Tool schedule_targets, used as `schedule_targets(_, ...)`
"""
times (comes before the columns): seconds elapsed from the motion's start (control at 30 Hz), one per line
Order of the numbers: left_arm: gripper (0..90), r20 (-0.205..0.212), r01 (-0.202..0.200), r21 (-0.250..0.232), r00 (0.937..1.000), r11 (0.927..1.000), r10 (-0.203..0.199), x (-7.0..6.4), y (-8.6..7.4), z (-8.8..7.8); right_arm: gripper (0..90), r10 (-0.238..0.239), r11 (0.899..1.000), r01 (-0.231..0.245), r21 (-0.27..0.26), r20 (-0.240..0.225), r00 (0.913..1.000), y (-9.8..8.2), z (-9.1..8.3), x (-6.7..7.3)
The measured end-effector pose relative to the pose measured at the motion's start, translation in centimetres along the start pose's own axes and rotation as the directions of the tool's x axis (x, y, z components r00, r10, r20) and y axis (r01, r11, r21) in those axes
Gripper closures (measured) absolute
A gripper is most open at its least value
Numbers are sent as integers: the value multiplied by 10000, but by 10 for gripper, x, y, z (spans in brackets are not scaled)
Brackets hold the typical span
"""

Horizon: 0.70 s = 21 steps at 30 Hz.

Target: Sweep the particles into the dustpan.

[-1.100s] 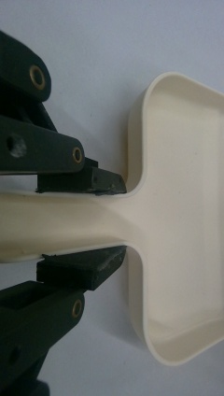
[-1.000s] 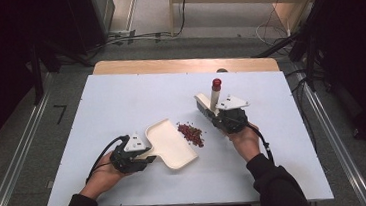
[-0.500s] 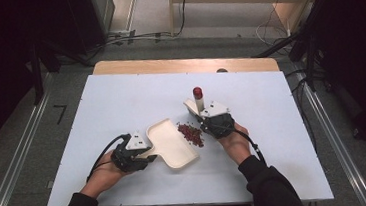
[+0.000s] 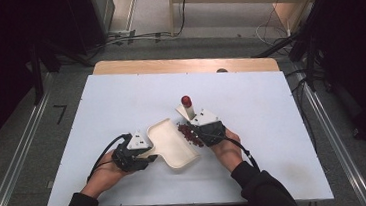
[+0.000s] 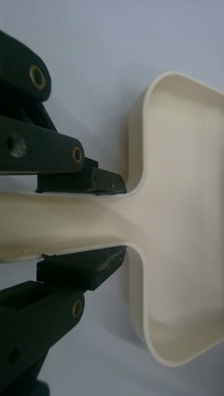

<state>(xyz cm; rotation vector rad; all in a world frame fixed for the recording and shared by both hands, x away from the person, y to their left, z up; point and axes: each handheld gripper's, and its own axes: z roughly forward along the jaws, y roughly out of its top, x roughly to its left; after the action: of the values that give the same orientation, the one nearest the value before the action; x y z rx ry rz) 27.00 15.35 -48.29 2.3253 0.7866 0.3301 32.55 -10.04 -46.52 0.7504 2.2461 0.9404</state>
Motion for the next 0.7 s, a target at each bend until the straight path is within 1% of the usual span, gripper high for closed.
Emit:
schedule_targets(0.1, 665, 15, 22, -2, 10000, 10000, -22, 0, 0, 0, 633, -112, 9999, 111, -61, -61, 9999, 2, 0, 9)
schedule_targets(0.17, 666, 11, 22, -4, 10000, 10000, -22, 0, 0, 0, 634, -23, 9999, 21, -125, -215, 9998, 4, -1, 14)
schedule_targets(0.23, 666, 10, 16, 0, 10000, 10000, -16, 0, 0, 0, 633, -100, 9998, 96, -191, -246, 9996, 5, -1, 18)
schedule_targets(0.27, 666, 11, 16, -7, 10000, 10000, -16, 0, 0, 0, 633, -14, 9998, 7, -217, -311, 9995, 6, -1, 20)
schedule_targets(0.33, 666, 20, 12, 12, 10000, 10000, -12, 0, 0, 0, 633, -133, 9996, 123, -264, -364, 9993, 7, 0, 25)
schedule_targets(0.37, 666, 24, 14, 0, 10000, 10000, -14, 0, 0, 0, 633, -85, 9996, 74, -265, -417, 9991, 8, 0, 28)
schedule_targets(0.5, 666, 7, 12, -7, 10000, 10000, -12, 0, -1, 0, 633, -158, 9992, 137, -384, -548, 9984, 12, -1, 34)
schedule_targets(0.57, 665, 14, 19, -5, 10000, 10000, -19, 0, -1, 0, 633, -74, 9991, 45, -428, -675, 9977, 14, -1, 37)
schedule_targets(0.7, 666, 6, 13, -30, 10000, 10000, -13, 0, -1, 1, 633, -148, 9982, 99, -589, -832, 9964, 18, -2, 43)
